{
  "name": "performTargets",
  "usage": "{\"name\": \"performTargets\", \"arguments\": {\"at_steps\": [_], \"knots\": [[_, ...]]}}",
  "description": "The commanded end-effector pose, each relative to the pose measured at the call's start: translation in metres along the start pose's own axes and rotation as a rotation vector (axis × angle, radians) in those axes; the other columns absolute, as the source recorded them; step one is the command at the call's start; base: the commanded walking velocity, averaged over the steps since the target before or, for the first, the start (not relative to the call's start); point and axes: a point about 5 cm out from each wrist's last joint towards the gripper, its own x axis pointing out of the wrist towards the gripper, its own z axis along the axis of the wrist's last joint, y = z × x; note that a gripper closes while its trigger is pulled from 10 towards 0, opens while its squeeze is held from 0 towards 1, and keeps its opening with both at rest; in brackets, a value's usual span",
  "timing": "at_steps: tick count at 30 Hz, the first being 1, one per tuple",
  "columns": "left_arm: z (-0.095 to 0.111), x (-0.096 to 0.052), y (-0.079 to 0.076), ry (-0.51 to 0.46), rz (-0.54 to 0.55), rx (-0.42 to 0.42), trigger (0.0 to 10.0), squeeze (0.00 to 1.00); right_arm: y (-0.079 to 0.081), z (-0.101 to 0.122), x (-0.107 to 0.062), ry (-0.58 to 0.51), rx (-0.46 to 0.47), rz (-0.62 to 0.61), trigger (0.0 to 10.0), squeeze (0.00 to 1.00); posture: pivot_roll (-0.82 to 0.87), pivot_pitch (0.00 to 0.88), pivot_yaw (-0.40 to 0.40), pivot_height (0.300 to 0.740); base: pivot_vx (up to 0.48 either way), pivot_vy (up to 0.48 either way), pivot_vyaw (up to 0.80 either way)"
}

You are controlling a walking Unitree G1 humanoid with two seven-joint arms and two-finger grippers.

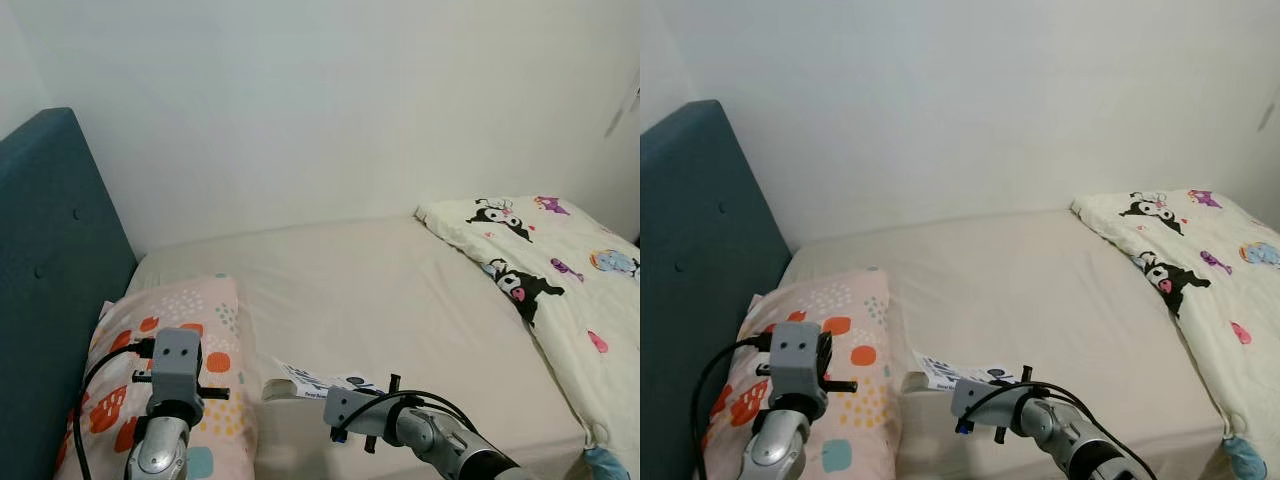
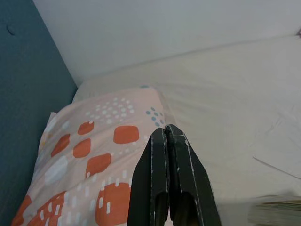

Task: Clean up the room

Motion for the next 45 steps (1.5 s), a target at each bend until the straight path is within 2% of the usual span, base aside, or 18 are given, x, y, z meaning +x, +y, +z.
{"name": "performTargets", "arguments": {"at_steps": [1, 5, 10, 30, 33, 34, 37, 45], "knots": [[-0.006, -0.002, 0.002, 0.033, 0.014, -0.01, 10.0, 0.0, -0.006, 0.005, 0.001, -0.029, 0.011, -0.022, 10.0, 0.0, -0.07, 0.0, -0.018, 0.74, 0.0, 0.0, 0.0], [-0.005, -0.002, 0.003, 0.022, 0.007, -0.009, 10.0, 0.0, -0.006, 0.005, 0.001, -0.03, 0.009, -0.024, 10.0, 0.0, -0.07, 0.0, -0.018, 0.74, 0.0, 0.0, 0.0], [0.0, -0.002, 0.003, -0.009, 0.002, -0.017, 10.0, 0.0, -0.005, 0.006, 0.001, -0.032, 0.006, -0.025, 10.0, 0.0, -0.07, 0.0, -0.016, 0.74, 0.0, 0.48, 0.0], [0.003, -0.004, 0.0, -0.033, -0.046, -0.008, 10.0, 0.0, -0.003, 0.004, 0.001, -0.024, 0.001, -0.024, 10.0, 0.0, -0.07, 0.0, -0.012, 0.74, 0.0, 0.0, 0.0], [0.004, -0.005, -0.003, -0.041, -0.063, -0.002, 10.0, 0.0, -0.002, 0.004, 0.0, -0.022, -0.001, -0.024, 10.0, 0.0, -0.07, 0.0, -0.011, 0.74, 0.0, -0.475, 0.0], [0.004, -0.005, -0.003, -0.033, -0.057, -0.054, 10.0, 0.0, -0.002, 0.003, 0.0, -0.021, -0.003, -0.023, 10.0, 0.0, -0.07, 0.0, -0.012, 0.74, 0.0, -0.48, 0.0], [-0.001, -0.004, 0.0, 0.005, -0.031, -0.035, 10.0, 0.0, -0.002, 0.002, 0.0, -0.019, -0.005, -0.021, 10.0, 0.0, -0.07, 0.0, -0.017, 0.74, 0.0, 0.0, 0.0], [-0.004, -0.007, 0.002, 0.012, -0.029, 0.016, 10.0, 0.0, -0.002, 0.002, 0.0, -0.021, -0.007, -0.019, 10.0, 0.0, -0.07, 0.0, -0.024, 0.74, 0.0, 0.0, 0.0]]}}
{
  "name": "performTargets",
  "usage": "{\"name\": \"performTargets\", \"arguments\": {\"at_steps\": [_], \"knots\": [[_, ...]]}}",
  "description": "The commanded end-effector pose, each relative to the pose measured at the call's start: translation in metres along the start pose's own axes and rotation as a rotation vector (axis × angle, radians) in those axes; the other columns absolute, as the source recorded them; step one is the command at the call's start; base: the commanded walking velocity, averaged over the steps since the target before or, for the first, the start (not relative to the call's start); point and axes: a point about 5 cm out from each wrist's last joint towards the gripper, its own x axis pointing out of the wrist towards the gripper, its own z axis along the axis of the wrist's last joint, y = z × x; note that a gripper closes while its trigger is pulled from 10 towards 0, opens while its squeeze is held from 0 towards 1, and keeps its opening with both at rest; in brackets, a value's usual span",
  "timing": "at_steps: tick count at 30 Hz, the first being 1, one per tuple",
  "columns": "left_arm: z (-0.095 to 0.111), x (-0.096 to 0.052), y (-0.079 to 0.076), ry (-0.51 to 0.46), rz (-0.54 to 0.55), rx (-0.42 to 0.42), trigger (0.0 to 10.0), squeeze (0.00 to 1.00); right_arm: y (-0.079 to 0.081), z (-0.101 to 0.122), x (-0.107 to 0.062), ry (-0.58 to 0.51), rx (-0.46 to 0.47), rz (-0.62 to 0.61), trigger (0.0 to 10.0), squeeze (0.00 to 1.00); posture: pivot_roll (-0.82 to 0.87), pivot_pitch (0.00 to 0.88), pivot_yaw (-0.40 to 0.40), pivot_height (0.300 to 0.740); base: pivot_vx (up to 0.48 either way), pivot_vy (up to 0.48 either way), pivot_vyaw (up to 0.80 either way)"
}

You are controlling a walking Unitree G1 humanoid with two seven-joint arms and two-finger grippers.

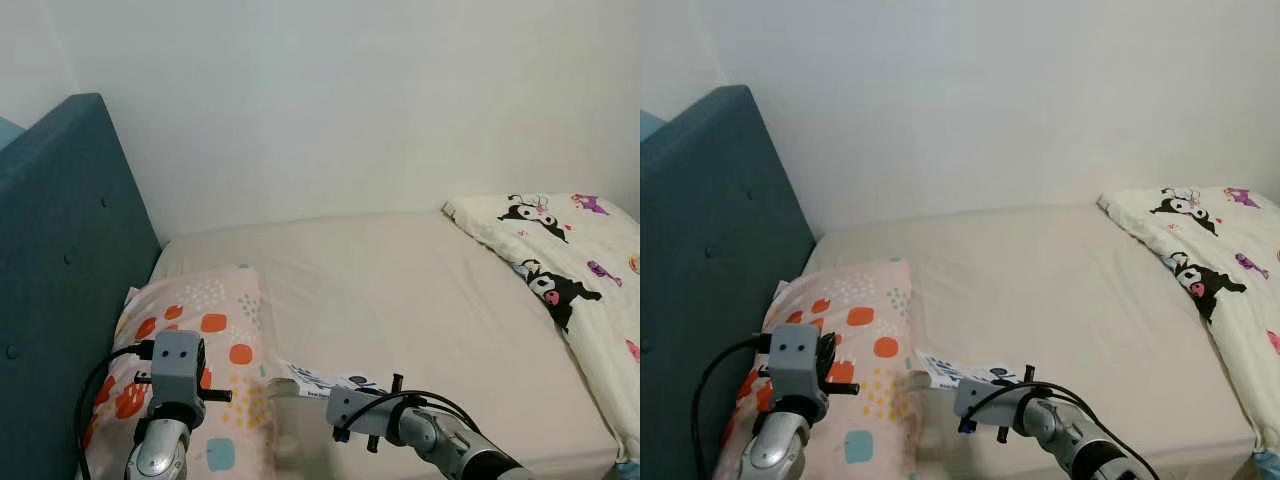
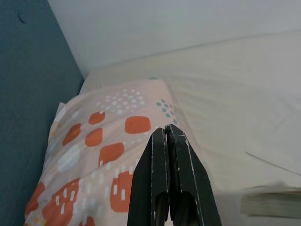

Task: Clean up the room

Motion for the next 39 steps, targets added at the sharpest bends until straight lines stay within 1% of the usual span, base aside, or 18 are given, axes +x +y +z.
{"name": "performTargets", "arguments": {"at_steps": [1, 3, 4, 5, 6, 7, 8, 9, 10, 11, 12, 13, 14, 19, 24, 27, 31, 39], "knots": [[-0.001, -0.002, 0.002, -0.002, -0.005, 0.017, 10.0, 0.0, -0.003, 0.006, 0.001, -0.026, 0.006, -0.022, 10.0, 0.0, -0.07, 0.0, -0.024, 0.74, 0.0, 0.0, 0.0], [0.003, -0.006, -0.005, -0.04, -0.078, -0.012, 10.0, 0.0, -0.004, 0.007, 0.002, -0.03, 0.019, -0.031, 10.0, 0.0, -0.07, 0.0, -0.024, 0.74, 0.0, 0.0, 0.0], [0.003, -0.006, -0.005, -0.04, -0.078, -0.012, 10.0, 0.0, -0.004, 0.007, 0.002, -0.03, 0.019, -0.031, 10.0, 0.0, -0.07, 0.0, -0.024, 0.74, 0.0, 0.0, 0.0], [0.006, -0.011, -0.016, -0.07, -0.182, 0.003, 10.0, 0.0, -0.003, 0.007, 0.002, -0.032, 0.013, -0.024, 10.0, 0.0, -0.07, 0.0, -0.026, 0.74, 0.0, 0.0, 0.0], [0.008, -0.019, -0.029, -0.105, -0.319, 0.056, 10.0, 0.0, 0.0, 0.006, 0.001, -0.037, -0.021, -0.001, 10.0, 0.0, -0.07, 0.0, -0.03, 0.74, 0.0, 0.0, 0.0], [0.008, -0.019, -0.029, -0.105, -0.319, 0.056, 10.0, 0.0, 0.0, 0.006, 0.001, -0.037, -0.021, -0.001, 10.0, 0.0, -0.07, 0.0, -0.03, 0.74, 0.0, 0.0, 0.0], [0.01, -0.025, -0.038, -0.125, -0.41, 0.094, 10.0, 0.0, 0.003, 0.006, 0.001, -0.041, -0.045, 0.016, 10.0, 0.0, -0.07, 0.0, -0.03, 0.74, 0.0, 0.0, 0.0], [0.009, -0.032, -0.047, -0.143, -0.514, 0.174, 10.0, 0.0, 0.005, 0.005, 0.0, -0.04, -0.069, 0.041, 10.0, 0.0, -0.07, 0.0, -0.031, 0.74, 0.0, 0.0, 0.0], [0.009, -0.032, -0.047, -0.143, -0.514, 0.174, 10.0, 0.0, 0.005, 0.005, 0.0, -0.04, -0.069, 0.041, 10.0, 0.0, -0.07, 0.0, -0.031, 0.74, 0.0, 0.0, 0.0], [0.007, -0.037, -0.052, -0.159, -0.594, 0.259, 10.0, 0.0, 0.007, 0.003, -0.001, -0.036, -0.088, 0.061, 10.0, 0.0, -0.07, 0.0, -0.031, 0.74, 0.0, 0.0, 0.0], [0.006, -0.041, -0.055, -0.167, -0.637, 0.308, 10.0, 0.0, 0.009, 0.001, -0.002, -0.028, -0.095, 0.077, 10.0, 0.0, -0.07, 0.0, -0.03, 0.74, 0.0, 0.0, 0.0], [0.006, -0.041, -0.055, -0.167, -0.637, 0.308, 10.0, 0.0, 0.009, 0.001, -0.002, -0.028, -0.095, 0.077, 10.0, 0.0, -0.07, 0.0, -0.03, 0.74, 0.0, 0.0, 0.0], [0.004, -0.043, -0.057, -0.168, -0.673, 0.344, 10.0, 0.0, 0.011, -0.001, -0.003, -0.018, -0.105, 0.094, 10.0, 0.0, -0.07, 0.0, -0.03, 0.74, 0.0, 0.0, 0.0], [-0.005, -0.044, -0.059, -0.136, -0.716, 0.423, 10.0, 0.0, 0.02, -0.013, -0.006, 0.038, -0.14, 0.172, 10.0, 0.0, -0.07, 0.0, -0.027, 0.74, 0.0, 0.0, 0.0], [-0.007, -0.043, -0.056, -0.11, -0.696, 0.404, 10.0, 0.0, 0.02, -0.013, -0.006, 0.034, -0.104, 0.165, 10.0, 0.0, -0.08, 0.0, -0.023, 0.74, 0.0, 0.0, 0.0], [-0.005, -0.041, -0.052, -0.114, -0.67, 0.4, 10.0, 0.0, 0.018, -0.01, -0.006, 0.014, -0.121, 0.157, 10.0, 0.0, -0.08, 0.0, -0.022, 0.74, 0.0, 0.0, 0.0], [-0.004, -0.035, -0.047, -0.102, -0.597, 0.382, 10.0, 0.0, 0.012, -0.005, -0.004, -0.005, -0.041, 0.098, 10.0, 0.0, -0.07, 0.0, -0.019, 0.74, 0.0, 0.0, 0.0], [-0.006, -0.036, -0.048, -0.099, -0.605, 0.376, 10.0, 0.0, 0.006, -0.004, -0.003, 0.002, 0.074, 0.036, 10.0, 0.0, -0.07, 0.0, -0.015, 0.735, 0.0, 0.0, 0.0]]}}
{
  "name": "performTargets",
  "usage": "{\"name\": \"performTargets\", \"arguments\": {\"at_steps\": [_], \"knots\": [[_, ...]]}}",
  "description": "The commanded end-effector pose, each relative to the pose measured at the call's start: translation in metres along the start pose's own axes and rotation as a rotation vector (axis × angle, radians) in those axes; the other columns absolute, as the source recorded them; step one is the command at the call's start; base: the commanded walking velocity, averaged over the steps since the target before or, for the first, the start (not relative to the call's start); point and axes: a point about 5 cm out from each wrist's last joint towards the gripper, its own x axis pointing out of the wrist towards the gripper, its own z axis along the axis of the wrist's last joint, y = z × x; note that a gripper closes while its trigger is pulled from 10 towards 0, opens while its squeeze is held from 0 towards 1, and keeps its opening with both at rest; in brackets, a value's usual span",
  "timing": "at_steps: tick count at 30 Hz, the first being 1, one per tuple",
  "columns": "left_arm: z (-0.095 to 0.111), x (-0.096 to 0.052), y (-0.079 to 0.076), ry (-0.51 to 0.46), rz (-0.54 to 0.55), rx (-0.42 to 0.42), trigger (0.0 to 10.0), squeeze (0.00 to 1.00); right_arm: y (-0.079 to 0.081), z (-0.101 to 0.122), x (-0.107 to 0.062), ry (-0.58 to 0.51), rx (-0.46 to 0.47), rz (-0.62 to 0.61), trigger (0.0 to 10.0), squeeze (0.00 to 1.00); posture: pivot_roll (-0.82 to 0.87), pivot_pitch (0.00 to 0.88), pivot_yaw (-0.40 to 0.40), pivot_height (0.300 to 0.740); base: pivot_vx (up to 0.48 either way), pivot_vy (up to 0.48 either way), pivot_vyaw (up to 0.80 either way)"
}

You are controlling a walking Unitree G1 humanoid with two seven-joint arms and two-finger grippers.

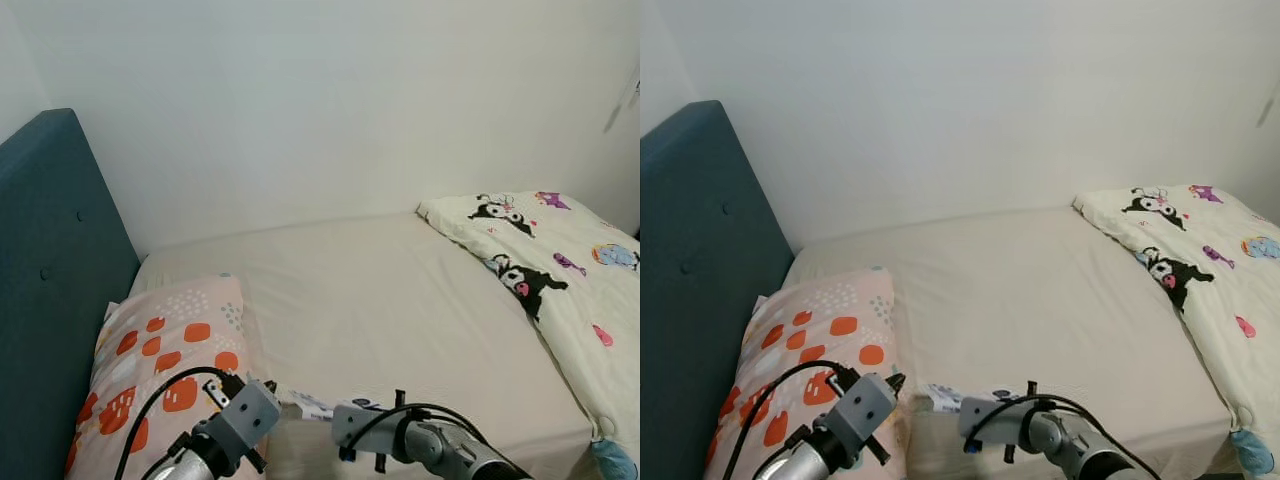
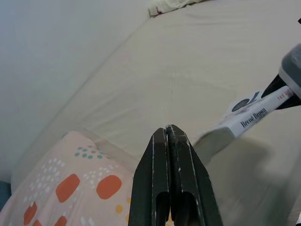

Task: Clean up the room

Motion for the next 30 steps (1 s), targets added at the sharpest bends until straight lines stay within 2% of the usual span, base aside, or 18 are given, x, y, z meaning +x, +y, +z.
{"name": "performTargets", "arguments": {"at_steps": [1, 11, 24, 30], "knots": [[-0.0032, -0.0016, -0.0019, 0.016, -0.002, -0.018, 10.0, 0.0, -0.0057, 0.0055, 0.001, -0.027, 0.054, -0.044, 10.0, 0.0, -0.07, 0.0, -0.015, 0.73, 0.0, 0.0, 0.0], [-0.0038, -0.0019, -0.0031, 0.023, -0.005, -0.011, 10.0, 0.0, -0.0034, 0.0065, 0.0016, -0.025, 0.048, -0.038, 10.0, 0.0, -0.07, 0.0, -0.016, 0.69, 0.0, 0.0, 0.0], [-0.0035, -0.0017, -0.0053, 0.02, -0.026, 0.005, 10.0, 0.0, 0.0011, 0.0069, 0.0016, -0.034, 0.041, -0.023, 10.0, 0.0, -0.07, 0.0, -0.015, 0.611, 0.0, 0.0, 0.0], [-0.0031, -0.0021, -0.0057, 0.016, -0.046, 0.014, 10.0, 0.0, 0.0033, 0.0088, 0.0022, -0.042, 0.032, -0.016, 10.0, 0.0, -0.06, 0.0, -0.013, 0.611, 0.0, 0.0, 0.0]]}}
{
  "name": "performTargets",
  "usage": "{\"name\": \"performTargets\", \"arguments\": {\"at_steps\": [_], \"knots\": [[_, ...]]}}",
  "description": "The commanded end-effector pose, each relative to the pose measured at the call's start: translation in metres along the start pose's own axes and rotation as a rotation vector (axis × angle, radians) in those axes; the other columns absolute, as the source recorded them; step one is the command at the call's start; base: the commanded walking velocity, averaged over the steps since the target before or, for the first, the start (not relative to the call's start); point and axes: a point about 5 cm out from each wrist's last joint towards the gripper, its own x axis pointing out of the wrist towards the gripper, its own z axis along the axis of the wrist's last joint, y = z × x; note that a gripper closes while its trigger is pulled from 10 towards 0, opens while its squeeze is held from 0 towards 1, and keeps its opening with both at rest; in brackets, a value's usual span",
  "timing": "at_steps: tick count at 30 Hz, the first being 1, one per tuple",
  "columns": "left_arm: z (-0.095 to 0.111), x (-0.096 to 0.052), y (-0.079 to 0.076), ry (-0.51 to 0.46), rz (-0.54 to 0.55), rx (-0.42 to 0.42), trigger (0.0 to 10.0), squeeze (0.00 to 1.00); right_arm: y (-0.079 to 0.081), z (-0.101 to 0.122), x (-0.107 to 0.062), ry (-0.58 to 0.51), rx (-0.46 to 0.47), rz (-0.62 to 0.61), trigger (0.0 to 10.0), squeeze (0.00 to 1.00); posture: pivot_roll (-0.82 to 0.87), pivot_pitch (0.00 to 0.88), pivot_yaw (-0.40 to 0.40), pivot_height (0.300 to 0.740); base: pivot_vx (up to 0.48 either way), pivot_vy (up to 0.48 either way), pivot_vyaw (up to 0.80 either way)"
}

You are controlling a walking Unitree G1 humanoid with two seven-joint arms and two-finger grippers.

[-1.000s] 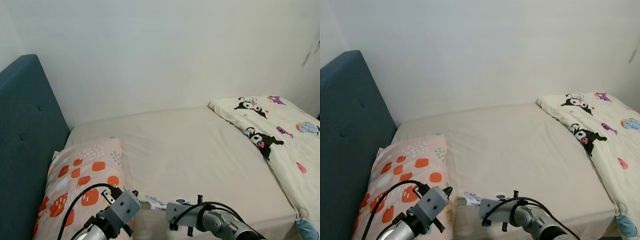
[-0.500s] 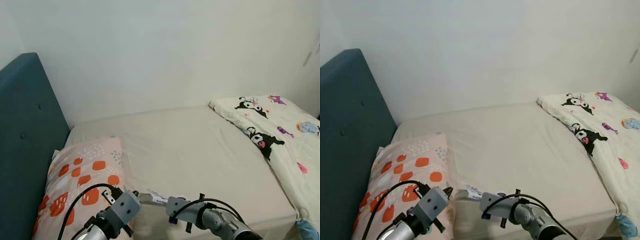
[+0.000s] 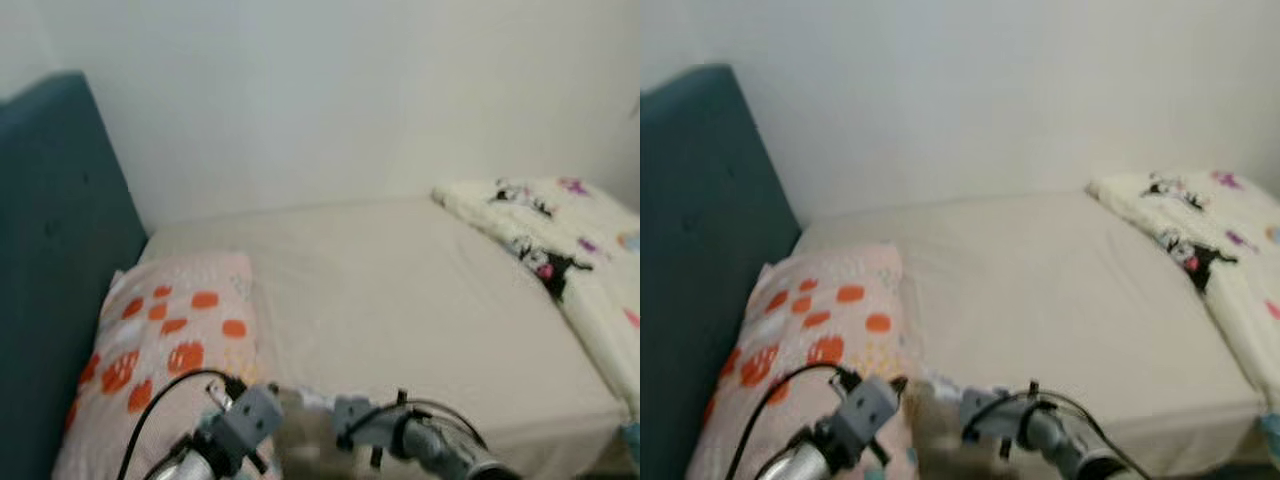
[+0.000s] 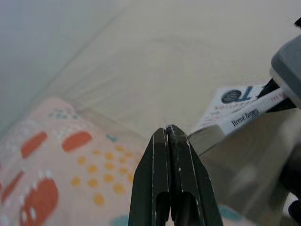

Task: Clean up the room

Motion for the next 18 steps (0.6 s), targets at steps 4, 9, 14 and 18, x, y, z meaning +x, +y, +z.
{"name": "performTargets", "arguments": {"at_steps": [4, 9, 14, 18], "knots": [[-0.0034, -0.0039, -0.003, 0.015, -0.041, 0.01, 10.0, 0.0, -0.0022, 0.009, 0.0018, -0.04, -0.024, -0.011, 10.0, 0.0, -0.06, 0.0, -0.01, 0.611, 0.0, 0.0, 0.0], [-0.004, -0.0056, -0.0044, 0.021, -0.05, -0.002, 10.0, 0.0, -0.0004, 0.0093, 0.0021, -0.041, -0.024, -0.01, 10.0, 0.0, -0.06, 0.0, -0.009, 0.611, 0.0, 0.0, 0.0], [-0.0046, -0.006, -0.0051, 0.028, -0.06, -0.009, 10.0, 0.0, 0.0003, 0.0104, 0.0022, -0.049, -0.01, -0.022, 10.0, 0.0, -0.06, 0.0, -0.009, 0.611, 0.0, 0.0, 0.0], [-0.0047, -0.006, -0.0048, 0.029, -0.062, -0.008, 10.0, 0.0, -0.0014, 0.0123, 0.002, -0.066, 0.024, -0.031, 10.0, 0.0, -0.06, 0.0, -0.01, 0.611, 0.0, 0.0, 0.0]]}}
